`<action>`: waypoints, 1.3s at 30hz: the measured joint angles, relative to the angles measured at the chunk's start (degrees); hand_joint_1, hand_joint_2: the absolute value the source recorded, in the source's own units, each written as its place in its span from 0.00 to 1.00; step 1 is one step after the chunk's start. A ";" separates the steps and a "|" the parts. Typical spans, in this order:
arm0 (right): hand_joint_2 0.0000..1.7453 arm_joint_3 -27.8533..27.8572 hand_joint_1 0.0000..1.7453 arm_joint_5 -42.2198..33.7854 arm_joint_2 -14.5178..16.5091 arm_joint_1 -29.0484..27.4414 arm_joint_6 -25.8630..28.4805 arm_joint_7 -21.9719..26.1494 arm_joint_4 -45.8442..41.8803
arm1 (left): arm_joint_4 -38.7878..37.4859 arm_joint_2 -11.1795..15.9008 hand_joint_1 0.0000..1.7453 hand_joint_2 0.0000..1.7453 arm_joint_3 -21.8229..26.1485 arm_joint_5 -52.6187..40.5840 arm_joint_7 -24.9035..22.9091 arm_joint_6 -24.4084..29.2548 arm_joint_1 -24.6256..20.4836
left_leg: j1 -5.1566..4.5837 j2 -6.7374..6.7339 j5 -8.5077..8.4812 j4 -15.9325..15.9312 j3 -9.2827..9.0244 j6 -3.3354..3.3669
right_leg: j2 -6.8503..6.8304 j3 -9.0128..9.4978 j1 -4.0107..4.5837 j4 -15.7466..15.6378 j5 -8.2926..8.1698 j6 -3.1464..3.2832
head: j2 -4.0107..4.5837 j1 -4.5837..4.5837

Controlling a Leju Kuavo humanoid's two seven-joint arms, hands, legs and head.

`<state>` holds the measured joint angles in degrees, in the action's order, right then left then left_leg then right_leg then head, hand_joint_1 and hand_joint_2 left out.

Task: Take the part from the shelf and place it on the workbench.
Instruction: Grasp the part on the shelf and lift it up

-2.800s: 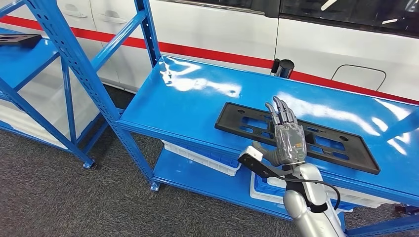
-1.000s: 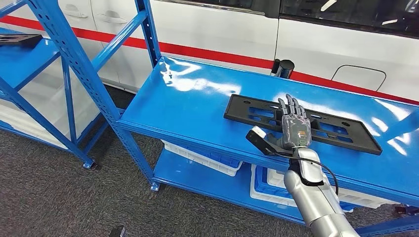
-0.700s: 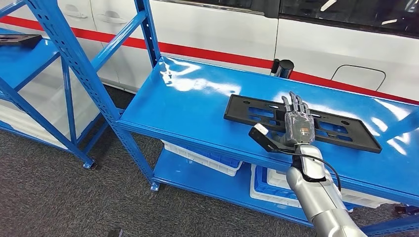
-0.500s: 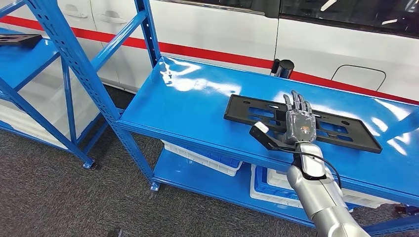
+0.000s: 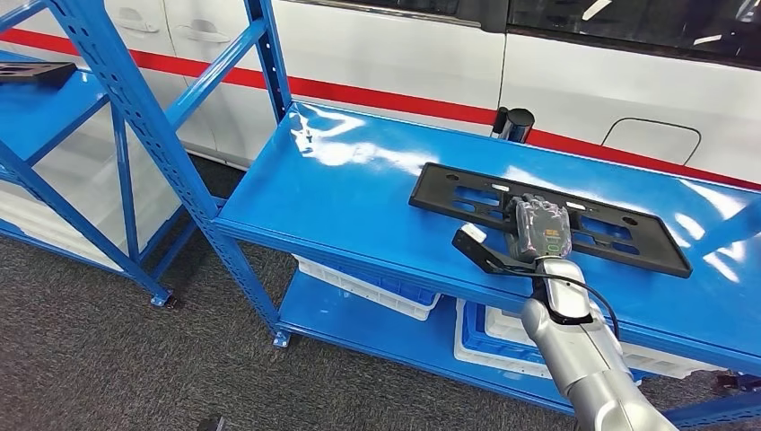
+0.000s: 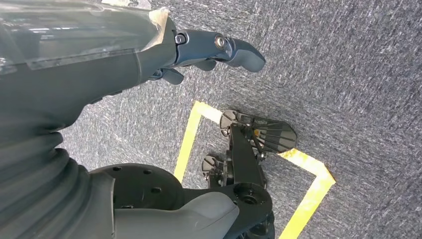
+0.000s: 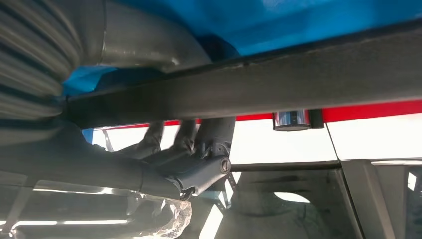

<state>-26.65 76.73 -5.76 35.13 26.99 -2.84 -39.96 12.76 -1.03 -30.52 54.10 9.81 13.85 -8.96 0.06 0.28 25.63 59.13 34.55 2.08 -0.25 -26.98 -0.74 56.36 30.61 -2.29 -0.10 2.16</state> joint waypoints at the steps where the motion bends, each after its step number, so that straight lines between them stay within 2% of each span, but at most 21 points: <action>1: 1.00 -0.01 1.00 -0.03 0.02 0.05 -0.15 0.05 0.12 | 0.00 0.00 0.00 1.00 0.03 0.00 -0.02 -0.07 0.00 | 0.00 0.00 0.00 0.00 0.00 0.00 | 0.00 0.00 0.00 0.00 0.00 0.00 | 0.01 0.00; 18: 1.00 -0.49 1.00 -1.33 0.38 1.07 -2.00 1.54 0.64 | 0.00 0.02 0.00 1.00 1.16 -0.09 -0.32 -2.34 -0.06 | 0.00 -0.01 0.00 0.00 -0.02 0.00 | 0.01 0.00 0.00 0.00 0.00 0.00 | 0.01 0.00; 24: 1.00 -0.65 1.00 -1.33 0.48 1.13 -0.21 1.33 0.79 | 0.00 0.02 0.00 1.00 1.78 -0.16 -0.53 -1.60 -0.05 | 0.00 -0.01 0.00 0.00 -0.01 0.00 | 0.00 0.01 0.00 0.00 0.00 0.00 | 0.00 0.00; 28: 1.00 -0.67 1.00 -1.28 0.50 1.16 5.22 1.36 0.05 | -0.01 0.02 0.00 1.00 1.99 -0.58 -0.72 -1.21 -0.04 | 0.00 -0.01 0.00 0.00 0.01 0.00 | 0.01 0.01 0.00 0.01 0.00 0.00 | 0.01 0.00; 33: 1.00 -0.43 1.00 -0.97 0.25 0.96 9.81 1.61 -4.93 | -0.02 -0.01 0.00 1.00 2.34 -0.68 -2.52 -0.51 0.05 | 0.00 -0.02 0.00 0.00 0.03 0.00 | 0.01 -0.03 0.00 0.01 0.00 0.00 | 0.01 -0.01; 39: 1.00 0.35 1.00 -0.50 -0.80 -0.87 10.08 1.56 -16.40 | -0.02 -0.10 0.00 1.00 2.43 -1.18 -3.73 -0.98 0.85 | 0.00 0.00 0.00 0.00 0.03 0.00 | 0.00 -0.08 0.00 0.00 0.00 0.00 | 0.01 0.01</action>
<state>-26.30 76.24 -6.56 34.27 37.07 -1.28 -56.36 12.74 -1.13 -28.09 52.92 6.08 12.86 -8.12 0.06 0.27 25.64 59.13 34.59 2.08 -0.26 -27.06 -0.74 56.37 30.61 -2.29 -0.09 2.17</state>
